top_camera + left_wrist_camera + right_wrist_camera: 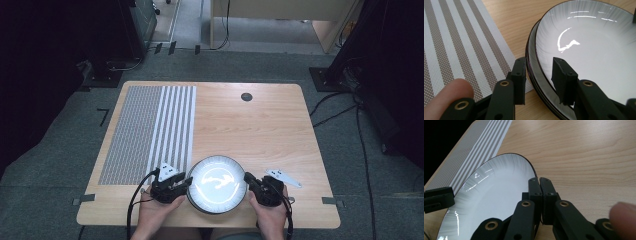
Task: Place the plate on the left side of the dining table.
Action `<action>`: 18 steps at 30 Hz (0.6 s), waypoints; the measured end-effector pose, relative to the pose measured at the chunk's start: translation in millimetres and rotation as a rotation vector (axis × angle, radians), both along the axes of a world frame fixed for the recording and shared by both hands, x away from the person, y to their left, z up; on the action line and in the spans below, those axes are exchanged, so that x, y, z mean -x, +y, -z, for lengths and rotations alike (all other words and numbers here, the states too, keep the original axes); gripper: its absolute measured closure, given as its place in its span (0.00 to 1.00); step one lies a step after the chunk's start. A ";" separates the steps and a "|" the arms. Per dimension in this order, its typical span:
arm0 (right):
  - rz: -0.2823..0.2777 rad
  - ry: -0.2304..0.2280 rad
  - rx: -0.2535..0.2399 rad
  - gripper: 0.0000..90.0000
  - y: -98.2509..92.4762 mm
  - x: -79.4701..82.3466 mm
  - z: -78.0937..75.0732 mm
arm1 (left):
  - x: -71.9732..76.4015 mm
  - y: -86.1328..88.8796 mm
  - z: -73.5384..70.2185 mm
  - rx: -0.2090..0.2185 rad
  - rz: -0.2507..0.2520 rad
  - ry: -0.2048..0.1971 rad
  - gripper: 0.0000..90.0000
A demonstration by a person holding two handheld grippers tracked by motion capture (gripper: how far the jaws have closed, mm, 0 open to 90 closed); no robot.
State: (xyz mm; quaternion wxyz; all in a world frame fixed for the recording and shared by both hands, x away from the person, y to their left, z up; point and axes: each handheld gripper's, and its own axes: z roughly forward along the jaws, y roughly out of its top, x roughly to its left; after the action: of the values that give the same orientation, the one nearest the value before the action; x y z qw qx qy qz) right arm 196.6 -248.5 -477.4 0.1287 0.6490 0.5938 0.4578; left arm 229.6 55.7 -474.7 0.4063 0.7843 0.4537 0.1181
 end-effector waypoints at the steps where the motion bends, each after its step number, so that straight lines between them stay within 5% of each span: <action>1: 0.000 -0.002 0.002 0.99 -0.1 0.1 -0.2 | 0.2 0.2 -0.8 0.005 -0.002 -0.002 0.72; 18: 0.018 -0.026 0.036 0.99 -7.0 2.8 -7.0 | 4.4 -10.9 3.0 0.042 0.048 0.040 0.72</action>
State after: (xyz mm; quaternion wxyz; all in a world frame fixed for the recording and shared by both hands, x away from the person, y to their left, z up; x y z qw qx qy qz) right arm 193.8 -255.4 -470.3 0.1522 0.6458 0.5944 0.4544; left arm 225.2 44.8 -477.7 0.4161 0.7885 0.4453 0.0830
